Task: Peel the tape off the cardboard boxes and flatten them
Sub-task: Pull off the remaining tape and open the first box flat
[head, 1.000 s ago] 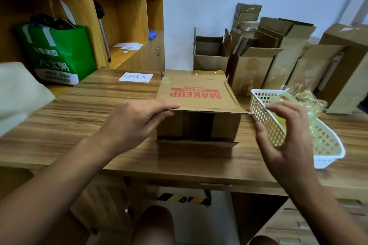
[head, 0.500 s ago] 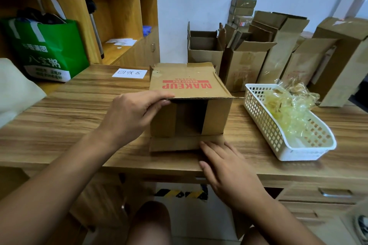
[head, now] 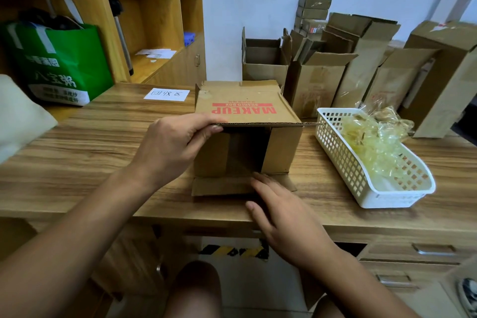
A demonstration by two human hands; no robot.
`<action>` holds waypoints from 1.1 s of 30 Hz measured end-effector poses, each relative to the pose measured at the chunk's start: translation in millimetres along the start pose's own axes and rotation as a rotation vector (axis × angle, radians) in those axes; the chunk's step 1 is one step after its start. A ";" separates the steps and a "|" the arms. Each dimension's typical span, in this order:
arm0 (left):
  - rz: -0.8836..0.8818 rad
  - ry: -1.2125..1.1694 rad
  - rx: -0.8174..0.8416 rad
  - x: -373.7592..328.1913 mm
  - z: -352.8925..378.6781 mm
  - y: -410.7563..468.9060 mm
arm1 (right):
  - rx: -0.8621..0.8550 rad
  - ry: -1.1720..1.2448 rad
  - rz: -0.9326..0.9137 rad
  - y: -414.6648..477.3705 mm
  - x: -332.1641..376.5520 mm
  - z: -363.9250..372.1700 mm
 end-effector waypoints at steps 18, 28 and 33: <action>-0.043 -0.081 0.000 6.1 4.1 -1.7 | 0.154 1.062 0.313 42.8 33.7 25.6; -0.015 -0.096 -0.031 6.2 4.2 -9.0 | 0.270 0.961 0.119 32.9 71.9 37.2; -0.082 -0.171 -0.037 15.7 10.1 -19.9 | 0.220 0.985 0.130 30.8 58.0 28.6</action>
Point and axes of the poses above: each hand's wrist, its own y-axis towards the middle knuckle, its own z-axis out of the palm, x = y × z, the point moved 5 cm from there along y, towards the middle knuckle, and after that the axes turned 2 degrees about x, right-handed, at the moved point
